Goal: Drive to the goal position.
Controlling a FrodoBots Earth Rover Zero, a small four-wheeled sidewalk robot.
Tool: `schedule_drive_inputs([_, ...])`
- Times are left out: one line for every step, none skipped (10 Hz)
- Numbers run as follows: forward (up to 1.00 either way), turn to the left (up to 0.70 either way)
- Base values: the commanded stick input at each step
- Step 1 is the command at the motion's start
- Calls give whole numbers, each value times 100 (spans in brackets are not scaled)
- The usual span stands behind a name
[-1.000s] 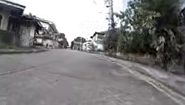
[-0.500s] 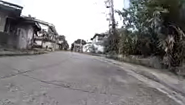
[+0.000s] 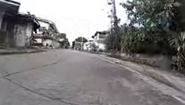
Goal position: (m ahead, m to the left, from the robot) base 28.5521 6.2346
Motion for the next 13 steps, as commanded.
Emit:
schedule_drive_inputs([100, 0])
schedule_drive_inputs([100, 0])
schedule_drive_inputs([100, 0])
schedule_drive_inputs([100, 6])
schedule_drive_inputs([100, 8])
schedule_drive_inputs([100, 0])
schedule_drive_inputs([100, 14])
schedule_drive_inputs([100, 40])
schedule_drive_inputs([100, 40])
schedule_drive_inputs([100, 39])
schedule_drive_inputs([100, 7])
schedule_drive_inputs([100, 8])
schedule_drive_inputs([100, 0])
